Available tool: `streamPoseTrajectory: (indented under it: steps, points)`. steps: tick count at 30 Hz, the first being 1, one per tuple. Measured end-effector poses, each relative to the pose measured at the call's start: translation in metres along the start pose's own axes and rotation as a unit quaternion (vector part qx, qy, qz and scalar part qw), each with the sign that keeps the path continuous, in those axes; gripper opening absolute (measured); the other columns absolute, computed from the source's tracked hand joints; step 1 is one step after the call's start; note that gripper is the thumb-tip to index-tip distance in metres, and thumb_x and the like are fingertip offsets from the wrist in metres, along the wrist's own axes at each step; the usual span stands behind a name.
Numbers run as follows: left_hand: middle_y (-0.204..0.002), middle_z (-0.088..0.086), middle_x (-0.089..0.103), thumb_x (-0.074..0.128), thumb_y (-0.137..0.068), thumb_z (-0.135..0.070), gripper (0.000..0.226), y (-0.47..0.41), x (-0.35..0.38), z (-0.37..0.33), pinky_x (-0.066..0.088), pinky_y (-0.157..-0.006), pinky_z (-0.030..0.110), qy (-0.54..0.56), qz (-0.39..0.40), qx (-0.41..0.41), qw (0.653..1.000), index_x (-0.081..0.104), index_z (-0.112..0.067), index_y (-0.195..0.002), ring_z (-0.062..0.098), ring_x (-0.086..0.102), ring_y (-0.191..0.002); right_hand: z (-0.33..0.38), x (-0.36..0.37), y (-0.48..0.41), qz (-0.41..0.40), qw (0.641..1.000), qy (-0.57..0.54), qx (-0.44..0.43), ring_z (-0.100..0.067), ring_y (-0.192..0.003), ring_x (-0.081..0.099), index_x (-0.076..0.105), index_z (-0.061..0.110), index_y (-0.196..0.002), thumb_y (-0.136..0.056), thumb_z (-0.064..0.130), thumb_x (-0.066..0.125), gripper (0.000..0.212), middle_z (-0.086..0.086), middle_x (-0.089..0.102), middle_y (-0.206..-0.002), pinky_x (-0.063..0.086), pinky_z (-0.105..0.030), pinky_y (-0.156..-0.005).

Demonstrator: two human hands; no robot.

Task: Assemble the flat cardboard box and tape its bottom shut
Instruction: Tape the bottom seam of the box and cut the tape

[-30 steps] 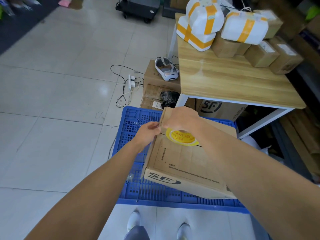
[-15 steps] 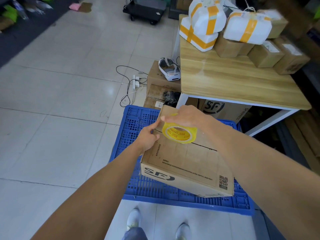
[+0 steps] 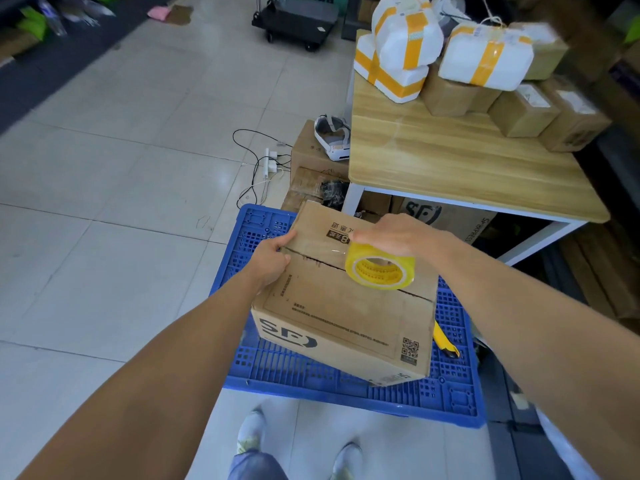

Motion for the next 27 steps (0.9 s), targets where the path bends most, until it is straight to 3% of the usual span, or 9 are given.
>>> streamPoseTrajectory:
  steps: [3,8,11,16,20,25,27]
  points:
    - [-0.136,0.004,0.048,0.04,-0.094,0.003,0.058,0.001,0.004,-0.001,0.047,-0.07,0.022,-0.012,-0.009,-0.002,1.0,0.041,-0.031,-0.141,0.015,0.055,-0.091,-0.013,0.002,0.007,0.01,1.0,0.012,-0.008,-0.017,-0.059,0.049,0.051,0.02,-0.06,-0.079,0.07,0.04,0.056,0.0,0.052,-0.066,0.032,-0.03,-0.055]
    - [-0.135,0.002,0.05,0.04,-0.093,0.003,0.059,0.003,0.002,-0.004,0.042,-0.058,0.016,-0.044,-0.04,-0.004,0.998,0.042,-0.032,-0.14,0.007,0.053,-0.075,-0.049,0.002,0.024,0.033,0.997,0.074,0.019,-0.015,-0.065,0.053,0.052,0.019,-0.064,-0.065,0.09,0.039,0.072,0.002,0.054,-0.071,0.036,-0.03,-0.055]
    - [-0.134,0.003,0.052,0.038,-0.092,0.005,0.06,0.002,0.004,-0.004,0.04,-0.058,0.014,-0.066,-0.053,0.009,0.996,0.043,-0.03,-0.14,0.005,0.051,-0.073,-0.078,0.0,0.035,0.027,0.998,0.043,0.04,-0.016,-0.055,0.048,0.05,0.017,-0.059,-0.062,0.092,0.037,0.077,0.001,0.05,-0.062,0.032,-0.03,-0.053]
    - [-0.132,-0.001,0.049,0.039,-0.093,0.002,0.057,0.006,0.019,-0.005,0.041,-0.069,0.016,-0.087,-0.067,0.01,0.994,0.043,-0.03,-0.14,0.005,0.051,-0.082,-0.126,0.005,0.049,0.052,0.996,-0.038,0.062,-0.016,-0.069,0.063,0.067,0.019,-0.075,-0.073,0.077,0.051,0.061,-0.001,0.067,-0.08,0.041,-0.026,-0.058]
    - [-0.12,-0.005,0.049,0.039,-0.093,0.0,0.057,0.003,0.015,-0.004,0.04,-0.062,0.015,-0.099,-0.076,0.002,0.992,0.042,-0.032,-0.14,0.007,0.051,-0.079,-0.127,-0.001,0.046,0.069,0.993,-0.062,0.076,-0.01,-0.077,0.064,0.068,0.028,-0.085,-0.069,0.074,0.059,0.049,0.009,0.067,-0.088,0.039,-0.025,-0.058]
    - [-0.115,-0.008,0.047,0.038,-0.093,0.001,0.056,0.003,0.008,-0.003,0.038,-0.061,0.014,-0.1,-0.091,-0.006,0.991,0.042,-0.03,-0.14,0.003,0.049,-0.078,-0.137,-0.002,0.05,0.05,0.992,0.045,0.108,-0.016,-0.068,0.057,0.054,0.023,-0.068,-0.043,0.092,0.049,0.074,0.005,0.058,-0.075,0.044,-0.032,-0.066]
    - [-0.114,-0.008,0.047,0.038,-0.093,0.001,0.056,0.003,0.008,-0.002,0.037,-0.06,0.014,-0.094,-0.096,-0.007,0.991,0.043,-0.029,-0.14,0.003,0.049,-0.078,-0.148,0.012,0.056,0.069,0.988,0.062,0.123,-0.019,-0.082,0.056,0.054,0.017,-0.077,-0.038,0.098,0.041,0.091,0.005,0.057,-0.088,0.047,-0.038,-0.08]
Point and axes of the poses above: each hand's wrist, its own y-axis away from the middle knuckle, its own x-axis out of the palm, z = x × y, the point moved 5 cm from there along -y, towards the middle knuckle
